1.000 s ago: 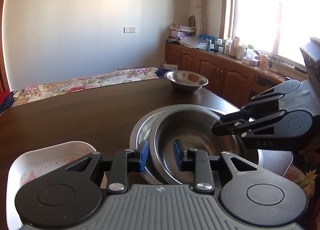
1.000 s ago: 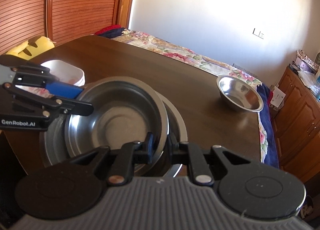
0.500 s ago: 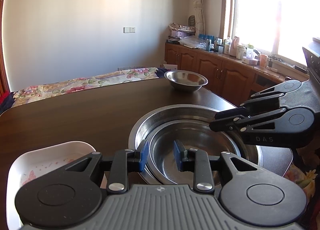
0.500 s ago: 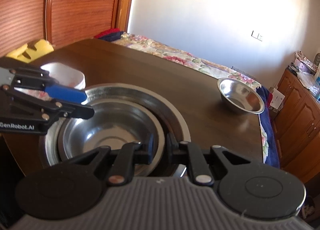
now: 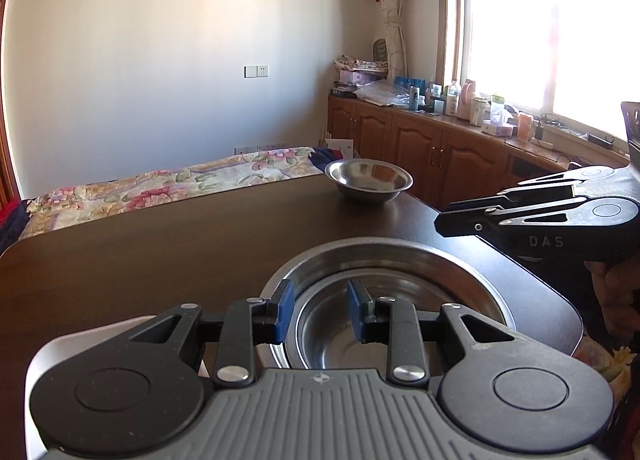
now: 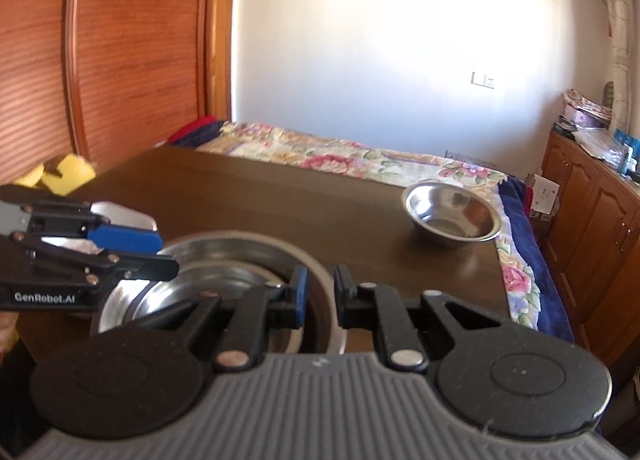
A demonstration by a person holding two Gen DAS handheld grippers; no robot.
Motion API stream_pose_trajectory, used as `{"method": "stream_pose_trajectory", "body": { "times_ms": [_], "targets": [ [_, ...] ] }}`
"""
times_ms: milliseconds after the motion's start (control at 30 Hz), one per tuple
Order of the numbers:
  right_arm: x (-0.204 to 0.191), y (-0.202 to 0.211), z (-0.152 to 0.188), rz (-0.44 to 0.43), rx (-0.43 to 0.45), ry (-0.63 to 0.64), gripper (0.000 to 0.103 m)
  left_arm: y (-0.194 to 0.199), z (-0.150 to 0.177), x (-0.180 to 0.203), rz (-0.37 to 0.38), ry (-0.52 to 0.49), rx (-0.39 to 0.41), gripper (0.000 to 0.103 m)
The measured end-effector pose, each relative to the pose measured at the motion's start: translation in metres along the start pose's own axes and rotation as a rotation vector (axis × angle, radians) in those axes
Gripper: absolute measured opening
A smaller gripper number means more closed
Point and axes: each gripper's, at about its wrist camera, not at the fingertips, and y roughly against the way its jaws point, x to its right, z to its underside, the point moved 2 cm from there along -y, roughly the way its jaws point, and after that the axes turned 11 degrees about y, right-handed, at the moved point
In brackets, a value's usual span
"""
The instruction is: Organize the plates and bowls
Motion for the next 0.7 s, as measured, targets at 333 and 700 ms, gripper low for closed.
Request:
{"method": "stream_pose_trajectory", "body": {
  "times_ms": [333, 700],
  "targets": [
    [0.030, 0.003, 0.003, 0.047, 0.048, -0.076, 0.016, -0.009, -0.016, 0.008, 0.000, -0.030, 0.010, 0.038],
    [0.075, -0.004, 0.004, 0.096, 0.095, -0.138, 0.017, -0.032, -0.046, 0.019, -0.007, -0.060, 0.025, 0.058]
  ]
}}
